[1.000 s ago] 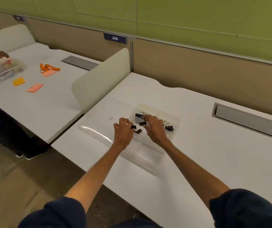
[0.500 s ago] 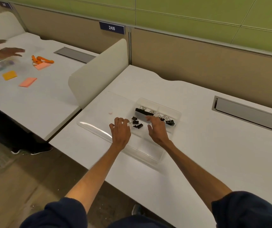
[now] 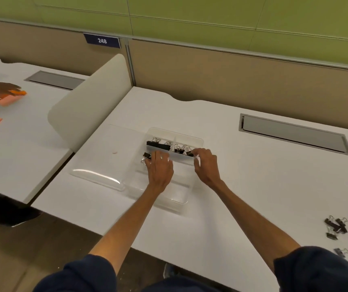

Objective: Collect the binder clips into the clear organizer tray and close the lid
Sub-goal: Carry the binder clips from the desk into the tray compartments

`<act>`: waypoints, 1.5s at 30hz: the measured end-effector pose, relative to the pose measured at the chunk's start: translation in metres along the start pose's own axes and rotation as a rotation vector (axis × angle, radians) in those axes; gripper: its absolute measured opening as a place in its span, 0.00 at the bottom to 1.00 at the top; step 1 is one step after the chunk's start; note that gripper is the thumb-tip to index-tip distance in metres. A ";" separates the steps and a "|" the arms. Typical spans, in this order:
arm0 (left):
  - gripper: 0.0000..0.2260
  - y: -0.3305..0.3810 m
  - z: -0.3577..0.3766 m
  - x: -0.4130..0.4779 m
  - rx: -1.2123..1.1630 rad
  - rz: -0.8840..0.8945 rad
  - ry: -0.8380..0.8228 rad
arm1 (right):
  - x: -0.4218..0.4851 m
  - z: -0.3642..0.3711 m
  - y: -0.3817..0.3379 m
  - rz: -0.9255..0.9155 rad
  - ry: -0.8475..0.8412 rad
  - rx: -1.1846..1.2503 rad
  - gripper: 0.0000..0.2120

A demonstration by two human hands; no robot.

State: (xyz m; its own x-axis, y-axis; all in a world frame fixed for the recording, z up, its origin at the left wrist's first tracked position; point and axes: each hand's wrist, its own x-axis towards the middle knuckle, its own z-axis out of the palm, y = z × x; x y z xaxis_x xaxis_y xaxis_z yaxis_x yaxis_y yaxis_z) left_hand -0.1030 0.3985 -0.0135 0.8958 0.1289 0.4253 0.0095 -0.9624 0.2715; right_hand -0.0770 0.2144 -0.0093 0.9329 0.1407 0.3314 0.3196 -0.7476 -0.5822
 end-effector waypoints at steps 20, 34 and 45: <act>0.05 0.166 0.050 -0.037 -0.213 0.438 -0.186 | -0.086 -0.125 0.130 0.323 0.182 -0.077 0.14; 0.15 0.297 0.082 -0.075 -0.259 0.641 -0.442 | -0.178 -0.214 0.211 0.614 0.333 -0.125 0.17; 0.11 0.385 0.094 -0.114 -0.386 0.736 -0.593 | -0.243 -0.271 0.261 0.759 0.406 -0.178 0.16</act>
State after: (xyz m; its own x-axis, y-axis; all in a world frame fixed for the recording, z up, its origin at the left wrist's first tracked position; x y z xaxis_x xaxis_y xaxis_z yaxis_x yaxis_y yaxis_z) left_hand -0.1601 -0.0090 -0.0388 0.6981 -0.7039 0.1313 -0.6823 -0.5984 0.4200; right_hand -0.2656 -0.1908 -0.0405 0.7409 -0.6521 0.1606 -0.4253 -0.6407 -0.6393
